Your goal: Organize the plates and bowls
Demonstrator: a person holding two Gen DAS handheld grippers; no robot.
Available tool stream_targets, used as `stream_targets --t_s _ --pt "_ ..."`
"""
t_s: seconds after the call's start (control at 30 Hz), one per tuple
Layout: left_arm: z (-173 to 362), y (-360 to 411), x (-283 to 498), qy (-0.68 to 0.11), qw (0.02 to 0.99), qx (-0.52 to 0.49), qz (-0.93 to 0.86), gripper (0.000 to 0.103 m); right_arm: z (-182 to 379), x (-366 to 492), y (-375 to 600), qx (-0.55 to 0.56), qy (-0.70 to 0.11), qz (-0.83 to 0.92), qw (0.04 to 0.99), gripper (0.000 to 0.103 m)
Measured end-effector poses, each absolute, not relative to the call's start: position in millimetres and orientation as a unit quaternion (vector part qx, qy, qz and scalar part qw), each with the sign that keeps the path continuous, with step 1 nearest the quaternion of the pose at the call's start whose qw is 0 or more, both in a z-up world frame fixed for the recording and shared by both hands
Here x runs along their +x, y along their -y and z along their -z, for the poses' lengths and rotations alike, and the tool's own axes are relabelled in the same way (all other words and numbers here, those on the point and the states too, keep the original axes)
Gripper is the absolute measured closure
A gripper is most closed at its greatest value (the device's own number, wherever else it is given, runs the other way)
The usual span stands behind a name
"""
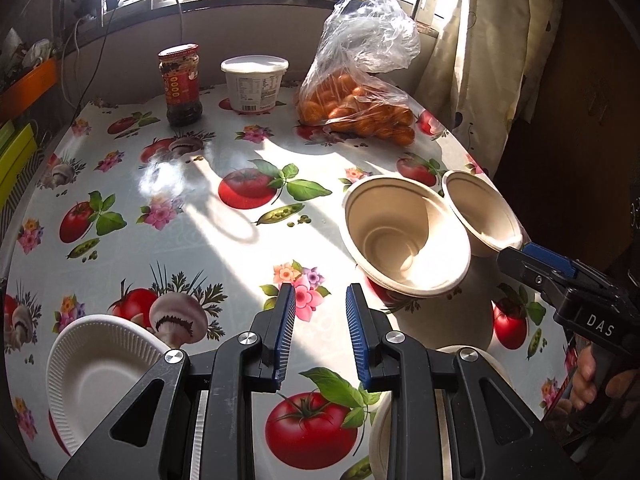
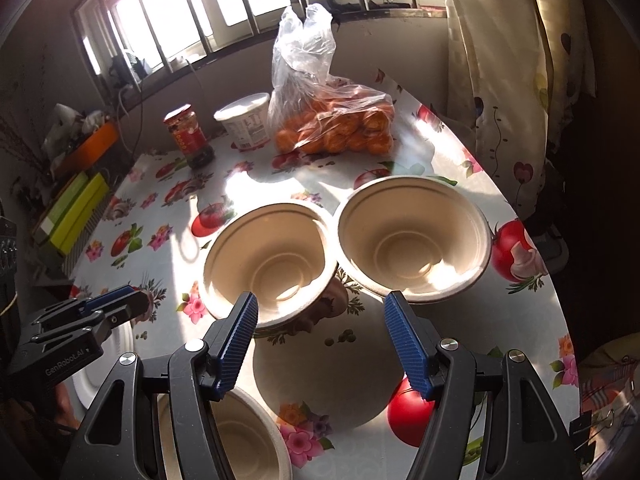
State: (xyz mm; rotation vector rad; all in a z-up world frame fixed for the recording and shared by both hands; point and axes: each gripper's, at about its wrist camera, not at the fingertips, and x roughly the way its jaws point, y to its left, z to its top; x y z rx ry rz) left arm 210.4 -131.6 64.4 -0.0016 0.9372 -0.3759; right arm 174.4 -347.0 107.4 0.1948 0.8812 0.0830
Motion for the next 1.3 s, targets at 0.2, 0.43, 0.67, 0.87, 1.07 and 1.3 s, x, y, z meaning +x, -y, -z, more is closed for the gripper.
stream_targets --t_s 0.2,0.43,0.67,0.87,1.07,1.3 --pt "-62.5 136.3 226.2 -0.457 0.869 -0.018 0.187 0.076 -105.1 179.5 341.0 0.088 -0.423 -0.065 0.899 0.037" --pt "-56.1 142.5 243.3 -0.471 0.861 -0.016 0.190 0.076 -94.0 183.5 345.0 0.102 -0.428 -0.081 0.894 0.043" --pt "-47.4 150.9 253.7 -0.490 0.848 -0.022 0.201 0.076 -88.5 184.5 344.5 0.108 -0.433 -0.096 0.890 0.052" --pt "-39.4 143.8 243.9 -0.500 0.842 -0.015 0.202 0.076 -83.6 170.4 349.2 0.113 -0.444 -0.125 0.880 0.052" --pt "-33.4 143.8 234.1 -0.513 0.831 -0.009 0.214 0.076 -82.3 149.7 356.8 0.140 -0.448 -0.149 0.871 0.052" --pt "-23.4 137.9 207.4 -0.537 0.808 -0.002 0.241 0.076 -78.3 122.6 354.8 0.146 -0.460 -0.184 0.857 0.056"
